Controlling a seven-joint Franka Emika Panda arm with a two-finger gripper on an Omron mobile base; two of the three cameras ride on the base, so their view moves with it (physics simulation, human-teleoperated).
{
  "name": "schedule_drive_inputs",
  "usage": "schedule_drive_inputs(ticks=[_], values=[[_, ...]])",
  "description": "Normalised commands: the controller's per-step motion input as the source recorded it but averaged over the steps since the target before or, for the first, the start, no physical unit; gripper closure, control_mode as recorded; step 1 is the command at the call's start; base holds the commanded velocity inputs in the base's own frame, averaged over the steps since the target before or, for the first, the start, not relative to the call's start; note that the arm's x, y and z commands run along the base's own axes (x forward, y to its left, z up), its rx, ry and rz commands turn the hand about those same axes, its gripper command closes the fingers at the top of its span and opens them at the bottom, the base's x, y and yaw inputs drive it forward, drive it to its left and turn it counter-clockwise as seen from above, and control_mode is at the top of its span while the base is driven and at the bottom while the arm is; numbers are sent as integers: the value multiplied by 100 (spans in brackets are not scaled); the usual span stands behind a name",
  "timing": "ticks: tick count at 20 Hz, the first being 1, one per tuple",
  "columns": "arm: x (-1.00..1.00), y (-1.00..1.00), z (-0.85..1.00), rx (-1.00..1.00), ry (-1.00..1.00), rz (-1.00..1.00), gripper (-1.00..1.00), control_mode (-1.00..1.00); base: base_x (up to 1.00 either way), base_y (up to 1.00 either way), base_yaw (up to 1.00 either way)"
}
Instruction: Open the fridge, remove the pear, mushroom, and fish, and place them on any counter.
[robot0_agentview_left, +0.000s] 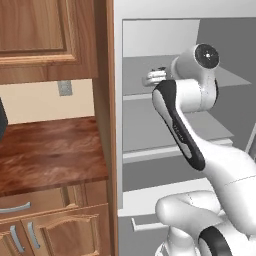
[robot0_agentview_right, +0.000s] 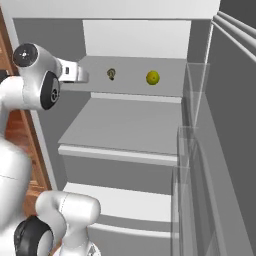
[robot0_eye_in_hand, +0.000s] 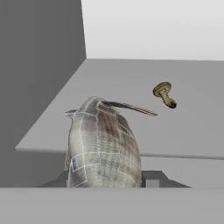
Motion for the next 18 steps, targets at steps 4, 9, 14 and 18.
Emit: schedule_drive_inputs(ticks=[4,9,14,18], values=[[-100,-1,6,0,0,0,100,-100,0,0,0],[-100,-14,-1,0,-2,0,100,-100,0,0,0],[-100,-40,0,2,-4,0,100,-100,0,0,0],[-79,-25,0,0,-3,-4,100,-100,0,0,0]])
